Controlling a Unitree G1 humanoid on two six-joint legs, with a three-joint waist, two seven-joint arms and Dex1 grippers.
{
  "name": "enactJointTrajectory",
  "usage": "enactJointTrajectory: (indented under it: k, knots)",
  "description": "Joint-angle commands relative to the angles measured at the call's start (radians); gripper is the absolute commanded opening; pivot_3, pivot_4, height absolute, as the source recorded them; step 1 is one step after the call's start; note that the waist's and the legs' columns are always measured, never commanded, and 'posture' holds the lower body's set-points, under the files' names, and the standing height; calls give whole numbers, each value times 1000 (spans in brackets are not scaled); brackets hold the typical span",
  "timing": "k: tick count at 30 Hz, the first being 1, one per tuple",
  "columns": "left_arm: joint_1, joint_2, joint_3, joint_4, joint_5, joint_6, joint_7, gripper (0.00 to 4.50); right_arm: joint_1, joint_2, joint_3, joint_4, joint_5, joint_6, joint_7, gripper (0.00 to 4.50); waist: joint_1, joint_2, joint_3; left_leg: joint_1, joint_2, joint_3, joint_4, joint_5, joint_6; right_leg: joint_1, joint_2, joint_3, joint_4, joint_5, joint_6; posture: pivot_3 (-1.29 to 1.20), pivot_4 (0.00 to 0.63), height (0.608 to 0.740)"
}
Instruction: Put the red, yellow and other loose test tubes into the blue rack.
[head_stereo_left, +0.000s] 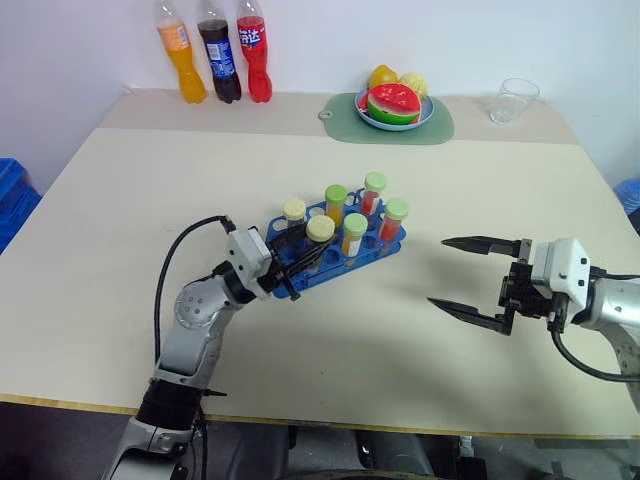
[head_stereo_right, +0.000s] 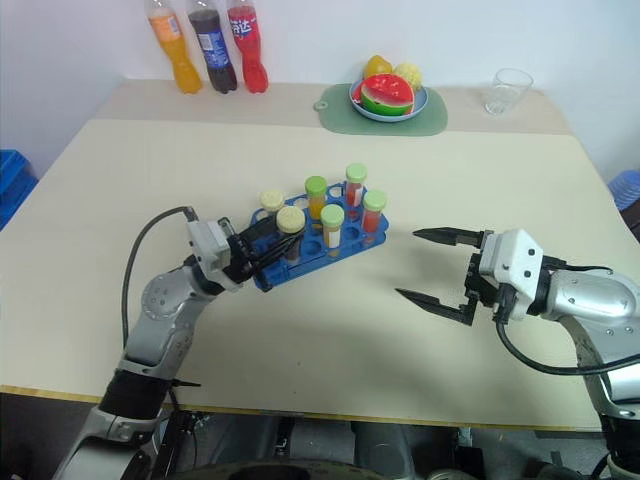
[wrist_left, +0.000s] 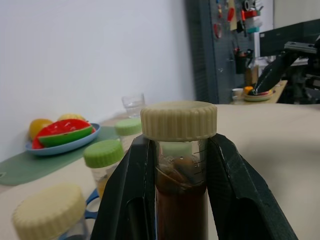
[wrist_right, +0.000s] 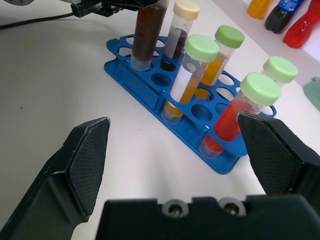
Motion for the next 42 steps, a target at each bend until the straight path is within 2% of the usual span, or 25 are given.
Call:
enactJointTrajectory:
  k: [1, 14, 16, 17, 19, 22, 27, 30, 35, 42]
  knots:
    - [3, -5, -2, 25, 26, 9, 10, 948, -17, 0, -5, -37, 13, 1, -7, 4500, 0, 0, 0, 0, 0, 0, 0, 0, 0, 0, 0, 0, 0, 0, 0, 0, 150, 740]
    - [-5, -30, -17, 46, 11, 18, -41, 948, 4, 7, -13, -46, 8, -6, -16, 4500, 1, 0, 0, -1, 0, 0, 0, 0, 1, 0, 0, 0, 0, 0, 0, 0, 150, 740]
    - [-10, -27, -8, 51, -25, 58, -61, 948, 6, 13, -8, -40, 4, -14, -18, 4500, 1, 0, 0, -1, 0, 0, 0, 0, 1, 0, 0, 0, 0, 0, 0, 0, 150, 740]
    - [-11, -26, -4, 49, -35, 68, -66, 1863, 6, 16, -5, -37, 2, -17, -19, 4500, 1, 0, 0, -1, 0, 0, 0, 0, 1, 0, 0, 0, 0, 0, 0, 0, 150, 740]
    - [-18, -32, 7, 55, -5, 52, -34, 2707, 4, 25, -1, -27, 1, -22, -25, 4500, 0, 0, 0, 0, 0, 0, 0, 0, 1, 0, 0, 0, 0, 0, 0, 0, 150, 740]
    - [-22, -24, 11, 47, 29, 58, -4, 4214, 6, 51, 2, -2, -5, -21, -50, 4500, 0, 0, 0, 0, 0, 0, 0, 0, 1, 0, 0, 0, 0, 0, 0, 0, 150, 740]
    - [10, -14, 61, -2, 61, 42, 80, 4214, 41, 112, -2, 13, -20, -18, -107, 4500, 0, 0, 0, -1, 0, 0, 0, 0, 1, 0, 0, 0, 0, 0, 0, 0, 150, 740]
    - [65, 8, 129, -47, -53, 101, 58, 4214, 92, 144, -20, 30, -38, -37, -136, 4500, -2, 0, 0, 0, 1, 0, -1, 0, 1, -1, 0, 0, 0, 0, 0, 0, 150, 740]
    - [199, 149, 226, -90, -102, 116, -36, 4214, 180, 195, -82, 81, -45, -73, -182, 4500, -7, 1, -1, 0, 2, 0, -1, 0, 1, -1, 0, 0, 1, 0, 0, 0, 150, 740]
    - [341, 281, 333, -154, -182, 219, -93, 4214, 276, 252, -151, 67, -43, -102, -243, 4500, -4, 1, -1, 0, 3, 0, -1, -1, 1, -1, 0, 0, 1, -2, -4, 0, 150, 740]
